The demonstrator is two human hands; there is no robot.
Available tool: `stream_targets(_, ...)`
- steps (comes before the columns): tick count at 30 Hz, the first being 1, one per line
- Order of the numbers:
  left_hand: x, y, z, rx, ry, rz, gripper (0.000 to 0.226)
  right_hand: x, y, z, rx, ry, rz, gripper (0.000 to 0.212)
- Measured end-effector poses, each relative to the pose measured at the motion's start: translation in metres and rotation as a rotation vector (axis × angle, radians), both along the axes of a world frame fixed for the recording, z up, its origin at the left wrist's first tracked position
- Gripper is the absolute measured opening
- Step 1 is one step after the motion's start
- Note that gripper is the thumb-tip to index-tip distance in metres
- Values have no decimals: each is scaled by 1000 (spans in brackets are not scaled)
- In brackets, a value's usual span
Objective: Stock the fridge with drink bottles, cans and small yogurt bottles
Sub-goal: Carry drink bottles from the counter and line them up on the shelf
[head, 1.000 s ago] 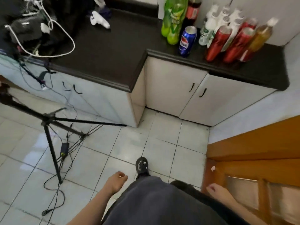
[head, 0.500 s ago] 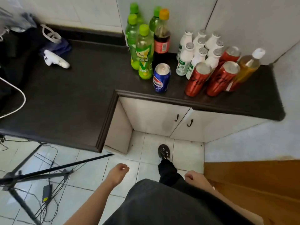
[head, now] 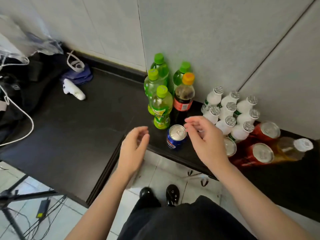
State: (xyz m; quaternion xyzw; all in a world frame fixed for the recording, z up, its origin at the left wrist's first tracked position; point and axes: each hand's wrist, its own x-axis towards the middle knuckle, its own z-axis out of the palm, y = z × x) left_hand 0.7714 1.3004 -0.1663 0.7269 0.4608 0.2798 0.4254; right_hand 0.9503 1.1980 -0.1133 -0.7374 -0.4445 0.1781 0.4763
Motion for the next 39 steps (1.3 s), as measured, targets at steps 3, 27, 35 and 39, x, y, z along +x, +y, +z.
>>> stream_targets(3, 30, 24, 19, 100, -123, 26, 31, 14, 33, 9, 77, -60, -89, 17)
stream_targets(27, 67, 74, 16, 168, -225, -116, 33, 33, 105, -19, 10, -258, -340, 46)
stream_targets(35, 53, 77, 45, 169, -336, 137, 25, 35, 106, 15, 214, -229, -327, 28)
stream_targets(39, 37, 85, 76, 199, -375, 235, 17, 25, 109, 65, 406, -263, -304, 14)
